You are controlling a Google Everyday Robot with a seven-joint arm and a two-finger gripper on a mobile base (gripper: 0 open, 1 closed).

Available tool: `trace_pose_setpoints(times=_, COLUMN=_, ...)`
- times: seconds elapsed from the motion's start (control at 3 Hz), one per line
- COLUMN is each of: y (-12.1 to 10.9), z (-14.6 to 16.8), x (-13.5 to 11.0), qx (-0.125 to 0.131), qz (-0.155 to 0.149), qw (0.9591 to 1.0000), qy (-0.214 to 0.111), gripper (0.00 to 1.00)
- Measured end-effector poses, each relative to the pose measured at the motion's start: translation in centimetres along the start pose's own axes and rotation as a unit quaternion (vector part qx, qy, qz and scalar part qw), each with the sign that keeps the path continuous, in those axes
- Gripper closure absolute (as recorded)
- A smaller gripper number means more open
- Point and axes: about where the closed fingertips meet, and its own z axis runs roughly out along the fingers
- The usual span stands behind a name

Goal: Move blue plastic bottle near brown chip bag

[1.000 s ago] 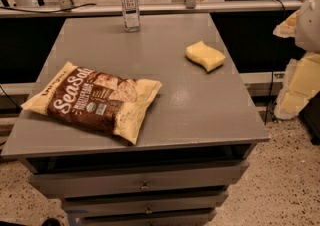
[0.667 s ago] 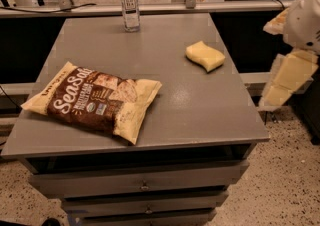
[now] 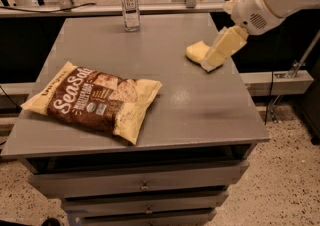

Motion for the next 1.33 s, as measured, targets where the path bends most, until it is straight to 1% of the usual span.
trace_pose_setpoints(times=0.33, y=-4.1, z=5.6, x=-3.5, qx=0.005, qz=0.053, qw=0.9936, qy=-0.100, gripper=0.00)
trace_pose_setpoints(times=0.67, y=-4.1, z=5.6, x=-3.5, qx=0.005, qz=0.053, qw=0.9936, qy=-0.100, gripper=0.00)
trace_pose_setpoints(times=1.0, y=-4.6, z=6.4, x=-4.2, qx=0.016, qz=0.068, qw=0.9902, qy=-0.121, gripper=0.00)
trace_pose_setpoints(times=1.33, y=-7.1, z=9.5, x=-6.9, qx=0.034, qz=0.110, qw=0.9750, qy=-0.190, gripper=0.00)
